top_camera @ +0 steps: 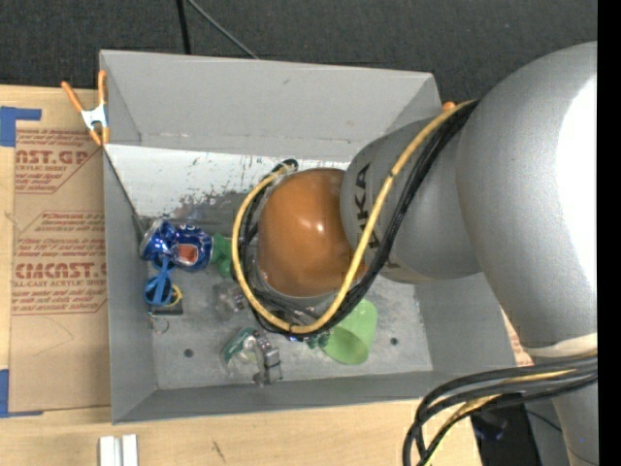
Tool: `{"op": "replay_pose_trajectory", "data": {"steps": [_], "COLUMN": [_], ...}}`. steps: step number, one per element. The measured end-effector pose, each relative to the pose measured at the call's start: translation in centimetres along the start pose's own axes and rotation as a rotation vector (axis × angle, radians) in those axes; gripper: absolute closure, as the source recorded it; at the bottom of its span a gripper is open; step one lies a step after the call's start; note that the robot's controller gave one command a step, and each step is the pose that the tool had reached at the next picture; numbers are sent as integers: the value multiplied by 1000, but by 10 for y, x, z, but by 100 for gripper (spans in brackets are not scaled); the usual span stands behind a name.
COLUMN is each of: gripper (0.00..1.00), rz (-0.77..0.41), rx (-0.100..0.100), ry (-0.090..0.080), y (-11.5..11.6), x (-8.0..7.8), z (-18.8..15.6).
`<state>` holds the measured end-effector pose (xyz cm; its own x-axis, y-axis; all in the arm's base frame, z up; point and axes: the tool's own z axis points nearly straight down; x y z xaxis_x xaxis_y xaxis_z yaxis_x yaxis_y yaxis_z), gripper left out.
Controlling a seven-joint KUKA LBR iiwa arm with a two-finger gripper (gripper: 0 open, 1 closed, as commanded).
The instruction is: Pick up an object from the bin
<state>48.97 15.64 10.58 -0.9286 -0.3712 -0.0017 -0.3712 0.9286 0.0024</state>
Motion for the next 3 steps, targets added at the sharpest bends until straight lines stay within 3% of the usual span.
{"op": "replay_pose_trajectory", "data": {"steps": [1, 2, 3], "gripper": [0, 0, 100], "rz": [53, -341, -340], "rx": [3, 2, 1], "ry": [-15, 0, 0], "y": [-8, -23, -23], "x": [9, -12, -12], "z": [35, 36, 35]}}
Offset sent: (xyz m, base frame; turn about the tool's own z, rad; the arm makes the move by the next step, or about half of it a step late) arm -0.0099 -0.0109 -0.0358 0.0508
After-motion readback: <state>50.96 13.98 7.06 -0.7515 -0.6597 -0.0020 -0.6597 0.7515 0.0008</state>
